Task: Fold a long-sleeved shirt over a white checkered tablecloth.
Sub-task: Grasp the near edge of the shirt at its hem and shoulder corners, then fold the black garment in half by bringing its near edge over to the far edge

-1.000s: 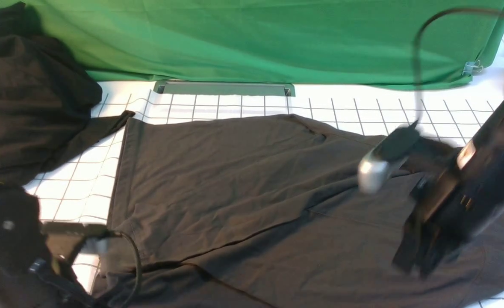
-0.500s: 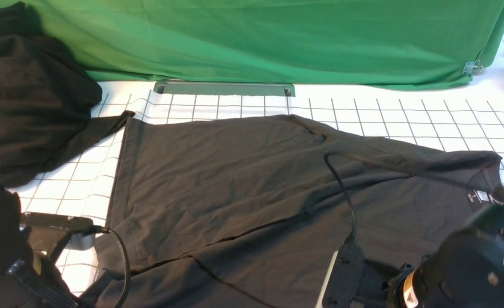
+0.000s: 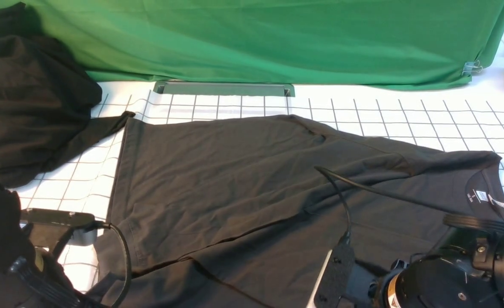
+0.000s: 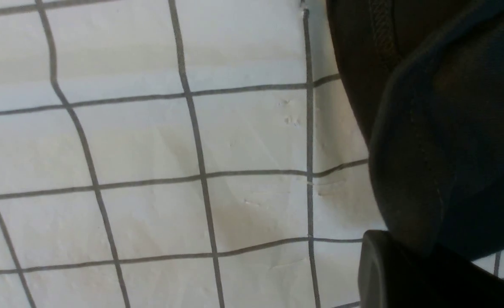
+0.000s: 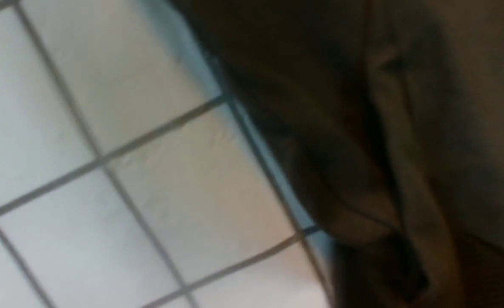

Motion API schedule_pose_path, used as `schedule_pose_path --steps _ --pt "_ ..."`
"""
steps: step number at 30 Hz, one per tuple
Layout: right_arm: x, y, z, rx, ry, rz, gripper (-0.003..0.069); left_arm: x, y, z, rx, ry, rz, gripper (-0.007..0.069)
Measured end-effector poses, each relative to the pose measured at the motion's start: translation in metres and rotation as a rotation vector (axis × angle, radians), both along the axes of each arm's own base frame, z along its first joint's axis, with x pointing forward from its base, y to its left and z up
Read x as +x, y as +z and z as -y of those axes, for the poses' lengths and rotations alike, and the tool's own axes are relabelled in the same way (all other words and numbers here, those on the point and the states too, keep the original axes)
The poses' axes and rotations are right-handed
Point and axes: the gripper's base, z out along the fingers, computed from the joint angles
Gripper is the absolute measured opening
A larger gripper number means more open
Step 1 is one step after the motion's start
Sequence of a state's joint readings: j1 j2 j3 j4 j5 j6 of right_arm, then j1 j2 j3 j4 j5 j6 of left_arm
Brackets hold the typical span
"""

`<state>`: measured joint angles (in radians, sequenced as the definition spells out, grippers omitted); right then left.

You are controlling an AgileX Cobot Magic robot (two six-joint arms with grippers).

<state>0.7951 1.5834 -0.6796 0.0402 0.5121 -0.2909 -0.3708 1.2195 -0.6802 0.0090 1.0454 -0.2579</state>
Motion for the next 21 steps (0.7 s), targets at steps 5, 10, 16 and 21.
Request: schedule_pose_path --steps 5,10,16,21 --pt "-0.006 0.008 0.005 -0.015 -0.042 -0.028 0.0036 -0.004 0.013 0.000 -0.026 0.006 0.018 0.0020" --pt "-0.024 0.039 0.019 0.014 -0.083 -0.044 0.0031 -0.014 0.038 -0.001 -0.075 -0.003 0.068 0.0020" --pt "-0.031 0.081 0.027 0.080 -0.089 0.018 0.0030 -0.007 0.069 0.002 -0.120 -0.005 0.175 0.0020" --pt "-0.009 0.116 0.022 0.083 -0.108 0.131 0.0030 0.021 0.094 0.007 -0.104 0.007 0.290 0.0020"
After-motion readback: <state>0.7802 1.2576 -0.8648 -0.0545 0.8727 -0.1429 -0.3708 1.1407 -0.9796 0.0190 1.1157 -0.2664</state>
